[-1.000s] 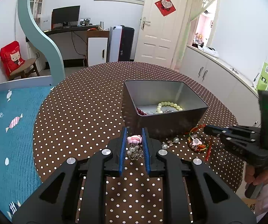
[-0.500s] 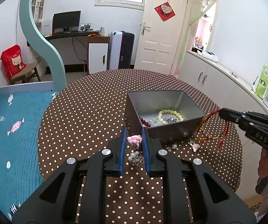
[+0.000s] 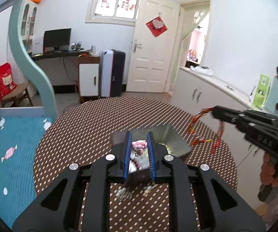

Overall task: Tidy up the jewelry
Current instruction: 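Carry the red cord bracelet and pink bunny charm over the grey box, then open both tools to drop the bracelet and bunny charm into the box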

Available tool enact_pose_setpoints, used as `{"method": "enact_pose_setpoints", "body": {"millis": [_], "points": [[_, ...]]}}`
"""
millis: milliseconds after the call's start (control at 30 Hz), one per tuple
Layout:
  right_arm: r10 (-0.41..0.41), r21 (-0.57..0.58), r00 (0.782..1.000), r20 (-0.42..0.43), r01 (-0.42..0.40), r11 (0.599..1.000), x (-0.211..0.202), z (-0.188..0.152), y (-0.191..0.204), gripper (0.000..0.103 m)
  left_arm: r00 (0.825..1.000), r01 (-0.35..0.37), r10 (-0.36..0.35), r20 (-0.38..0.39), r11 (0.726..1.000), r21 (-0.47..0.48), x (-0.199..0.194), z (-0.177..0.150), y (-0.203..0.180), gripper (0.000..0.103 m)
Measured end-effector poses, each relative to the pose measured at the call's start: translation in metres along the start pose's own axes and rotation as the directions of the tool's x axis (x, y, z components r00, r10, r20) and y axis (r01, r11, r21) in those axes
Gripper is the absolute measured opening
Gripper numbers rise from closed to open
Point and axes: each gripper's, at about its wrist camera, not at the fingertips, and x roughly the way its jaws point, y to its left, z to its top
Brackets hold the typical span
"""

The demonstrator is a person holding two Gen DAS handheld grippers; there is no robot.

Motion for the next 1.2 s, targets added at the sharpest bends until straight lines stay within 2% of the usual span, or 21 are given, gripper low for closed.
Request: {"method": "enact_pose_setpoints", "body": {"millis": [200, 433, 567, 667, 700, 733, 767, 800, 1067, 1200], "points": [[0.008, 0.01, 1.0, -0.012, -0.008, 1.0, 0.024, 0.006, 0.001, 0.002, 1.0, 0.019, -0.019, -0.003, 1.0, 0.008, 0.017, 0.011, -0.006, 0.016], [0.066, 0.049, 0.993, -0.097, -0.061, 0.997, 0.06, -0.004, -0.003, 0.002, 0.998, 0.03, -0.03, -0.059, 1.0, -0.01, 0.047, 0.009, -0.001, 0.016], [0.083, 0.049, 0.99, -0.112, -0.078, 0.996, 0.067, -0.005, -0.002, 0.003, 0.996, 0.043, -0.045, -0.075, 0.999, -0.032, 0.059, 0.008, 0.004, 0.016], [0.087, 0.05, 0.99, -0.111, -0.082, 0.995, 0.068, -0.005, -0.001, 0.007, 0.995, 0.041, -0.044, -0.088, 0.998, -0.039, 0.066, 0.007, 0.008, 0.017], [0.072, 0.058, 0.991, -0.112, -0.065, 0.996, 0.069, -0.004, -0.003, 0.019, 0.995, 0.034, -0.038, -0.09, 0.998, -0.044, 0.067, 0.007, 0.009, 0.017], [0.058, 0.067, 0.992, -0.112, -0.051, 0.996, 0.069, -0.004, -0.005, 0.037, 0.995, 0.026, -0.03, -0.096, 0.998, -0.048, 0.068, 0.007, 0.01, 0.027], [0.043, 0.076, 0.993, -0.112, -0.035, 0.996, 0.068, -0.005, -0.007, 0.044, 0.995, 0.019, -0.024, -0.099, 0.998, -0.052, 0.069, 0.007, 0.01, 0.039], [0.027, 0.085, 0.993, -0.113, -0.017, 0.996, 0.068, -0.006, -0.01, 0.047, 0.995, 0.016, -0.022, -0.098, 0.998, -0.054, 0.07, 0.006, 0.01, 0.039], [0.002, 0.11, 0.99, -0.14, 0.013, 0.994, 0.064, -0.011, -0.014, 0.051, 0.993, 0.006, -0.012, -0.115, 0.999, -0.052, 0.067, 0.0, 0.015, 0.04], [-0.007, 0.107, 0.99, -0.138, 0.022, 0.994, 0.056, -0.013, -0.014, 0.061, 0.994, 0.001, -0.007, -0.108, 0.998, -0.055, 0.056, -0.005, 0.015, 0.044]]}}
